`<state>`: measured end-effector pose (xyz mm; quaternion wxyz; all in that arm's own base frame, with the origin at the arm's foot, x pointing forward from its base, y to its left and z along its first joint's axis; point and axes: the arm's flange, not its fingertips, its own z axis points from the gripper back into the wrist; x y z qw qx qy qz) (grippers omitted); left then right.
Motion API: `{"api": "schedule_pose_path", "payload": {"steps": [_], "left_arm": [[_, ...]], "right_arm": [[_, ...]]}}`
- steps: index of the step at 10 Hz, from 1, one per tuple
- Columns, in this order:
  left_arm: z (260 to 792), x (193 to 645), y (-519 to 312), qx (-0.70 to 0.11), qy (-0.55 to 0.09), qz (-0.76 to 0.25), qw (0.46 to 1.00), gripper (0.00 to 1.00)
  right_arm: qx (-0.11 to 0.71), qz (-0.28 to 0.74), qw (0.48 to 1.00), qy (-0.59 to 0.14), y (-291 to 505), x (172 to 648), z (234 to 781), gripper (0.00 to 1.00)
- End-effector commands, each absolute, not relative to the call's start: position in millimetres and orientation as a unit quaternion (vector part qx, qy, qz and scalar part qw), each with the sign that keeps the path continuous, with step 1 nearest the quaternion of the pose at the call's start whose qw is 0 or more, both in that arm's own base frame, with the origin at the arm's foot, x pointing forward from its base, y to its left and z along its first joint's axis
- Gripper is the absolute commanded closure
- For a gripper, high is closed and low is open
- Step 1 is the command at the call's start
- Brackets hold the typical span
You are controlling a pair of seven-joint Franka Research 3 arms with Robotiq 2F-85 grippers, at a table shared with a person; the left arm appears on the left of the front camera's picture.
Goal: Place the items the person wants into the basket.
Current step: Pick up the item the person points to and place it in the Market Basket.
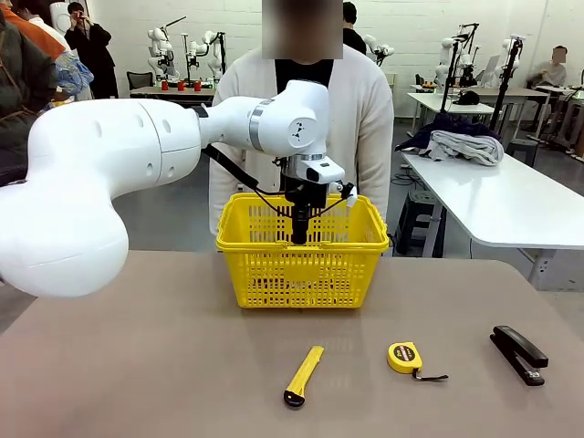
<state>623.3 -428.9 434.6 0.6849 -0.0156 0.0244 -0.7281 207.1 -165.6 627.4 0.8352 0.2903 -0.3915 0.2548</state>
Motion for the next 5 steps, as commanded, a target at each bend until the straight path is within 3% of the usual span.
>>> {"api": "schedule_pose_path", "payload": {"steps": [1, 3, 5], "left_arm": [[443.6, 641.1, -442.5, -0.011, 0.032, -0.725, 0.688, 0.0], [460.3, 635.4, -438.5, -0.019, 0.009, -0.73, 0.683, 0.0], [536.2, 591.4, -401.4, -0.03, -0.055, -0.745, 0.664, 0.0]], "right_arm": [[0.298, 0.261, 0.828, -0.397, -164.4, 207.5, 627.1, 0.0], [0.298, 0.261, 0.828, -0.397, -164.4, 207.5, 627.1, 0.0], [0.298, 0.261, 0.828, -0.397, -164.4, 207.5, 627.1, 0.0]]}}
